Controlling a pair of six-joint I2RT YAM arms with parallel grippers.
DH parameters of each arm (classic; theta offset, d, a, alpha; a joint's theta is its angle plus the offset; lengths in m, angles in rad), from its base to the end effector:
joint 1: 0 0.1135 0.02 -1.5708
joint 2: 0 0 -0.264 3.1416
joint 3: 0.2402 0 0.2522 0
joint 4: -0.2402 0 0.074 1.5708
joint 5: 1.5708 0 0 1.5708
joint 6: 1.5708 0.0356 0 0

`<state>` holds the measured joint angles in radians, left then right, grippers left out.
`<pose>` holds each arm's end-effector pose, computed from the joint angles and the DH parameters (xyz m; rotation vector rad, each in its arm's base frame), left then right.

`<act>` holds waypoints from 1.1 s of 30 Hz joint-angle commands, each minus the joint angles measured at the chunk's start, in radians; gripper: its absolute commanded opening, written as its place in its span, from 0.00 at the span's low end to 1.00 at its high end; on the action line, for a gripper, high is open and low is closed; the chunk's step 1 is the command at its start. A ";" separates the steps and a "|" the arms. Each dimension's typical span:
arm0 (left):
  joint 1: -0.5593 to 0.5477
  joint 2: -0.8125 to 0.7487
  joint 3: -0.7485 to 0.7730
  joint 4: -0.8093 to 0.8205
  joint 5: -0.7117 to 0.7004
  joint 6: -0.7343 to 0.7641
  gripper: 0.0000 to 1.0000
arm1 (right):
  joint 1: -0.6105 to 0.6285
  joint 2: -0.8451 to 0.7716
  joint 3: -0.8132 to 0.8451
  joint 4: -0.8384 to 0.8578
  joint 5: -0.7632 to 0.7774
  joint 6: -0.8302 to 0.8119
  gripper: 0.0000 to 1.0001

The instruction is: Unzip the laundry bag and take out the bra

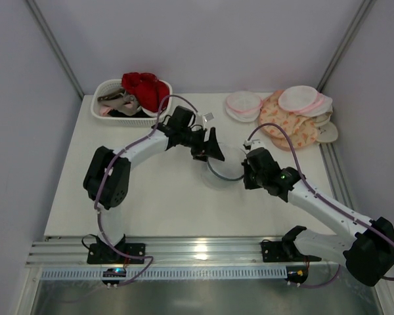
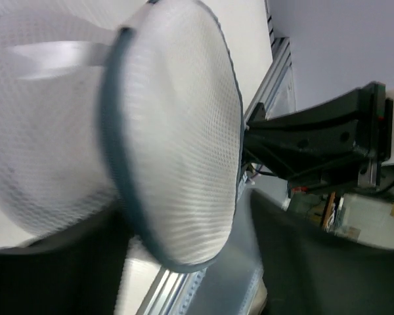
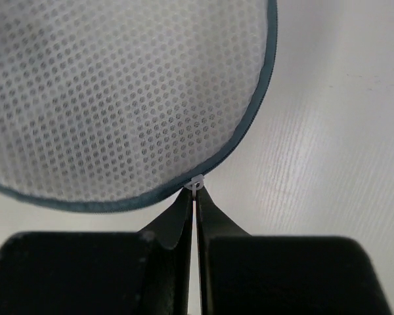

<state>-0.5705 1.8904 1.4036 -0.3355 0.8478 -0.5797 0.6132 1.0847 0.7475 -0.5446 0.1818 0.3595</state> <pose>0.3339 -0.2460 0.2311 0.4403 2.5527 -1.5107 0.1812 0.1196 0.2383 -0.2298 2.4335 0.2128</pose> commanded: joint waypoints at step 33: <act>-0.175 -0.479 -0.540 0.383 -0.533 -0.660 0.99 | 0.148 -0.008 -0.033 0.288 -0.614 -0.077 0.03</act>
<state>-0.7261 1.3781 0.8165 -0.0559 0.3305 -1.1999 0.7547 1.1038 0.6777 -0.2737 -0.4473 0.3046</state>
